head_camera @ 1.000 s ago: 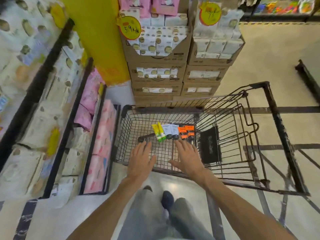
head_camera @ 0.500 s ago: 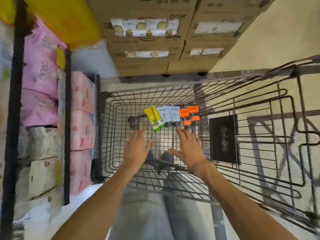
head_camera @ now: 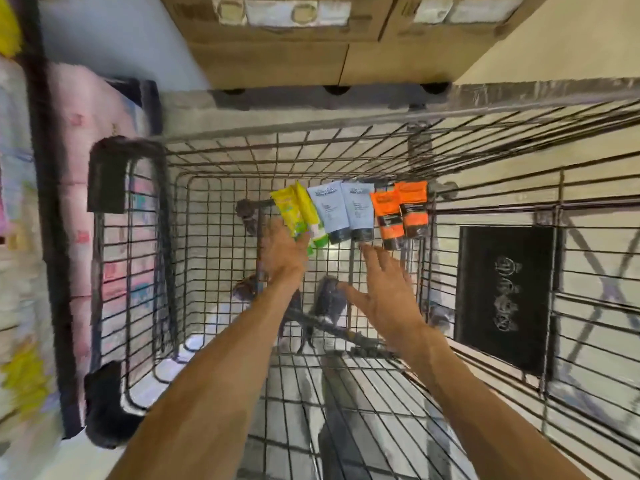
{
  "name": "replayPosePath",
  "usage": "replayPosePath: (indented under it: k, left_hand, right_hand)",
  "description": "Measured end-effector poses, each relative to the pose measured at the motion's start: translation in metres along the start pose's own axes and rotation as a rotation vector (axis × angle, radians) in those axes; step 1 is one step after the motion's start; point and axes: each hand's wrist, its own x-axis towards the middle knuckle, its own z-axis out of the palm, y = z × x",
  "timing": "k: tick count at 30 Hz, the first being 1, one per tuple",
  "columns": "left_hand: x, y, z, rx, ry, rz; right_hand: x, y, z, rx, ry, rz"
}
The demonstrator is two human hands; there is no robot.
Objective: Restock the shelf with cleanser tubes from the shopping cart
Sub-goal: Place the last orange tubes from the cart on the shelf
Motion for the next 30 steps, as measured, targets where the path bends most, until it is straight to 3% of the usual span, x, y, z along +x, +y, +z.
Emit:
replayPosePath:
  k: [4, 11, 19, 30]
  left_hand:
    - [-0.019, 0.032, -0.023, -0.100, 0.027, -0.004]
    - [-0.052, 0.006, -0.082, -0.118, 0.009, 0.049]
    - [-0.081, -0.030, -0.125, -0.216, 0.025, -0.039]
    - [-0.085, -0.043, -0.126, -0.276, 0.073, -0.103]
  right_hand:
    - [0.010, 0.008, 0.009, 0.005, -0.026, -0.010]
    - [0.032, -0.017, -0.006, 0.002, -0.048, -0.041]
    - [0.111, -0.072, 0.013, -0.045, -0.028, -0.070]
    - [0.124, -0.094, 0.053, 0.040, 0.000, 0.023]
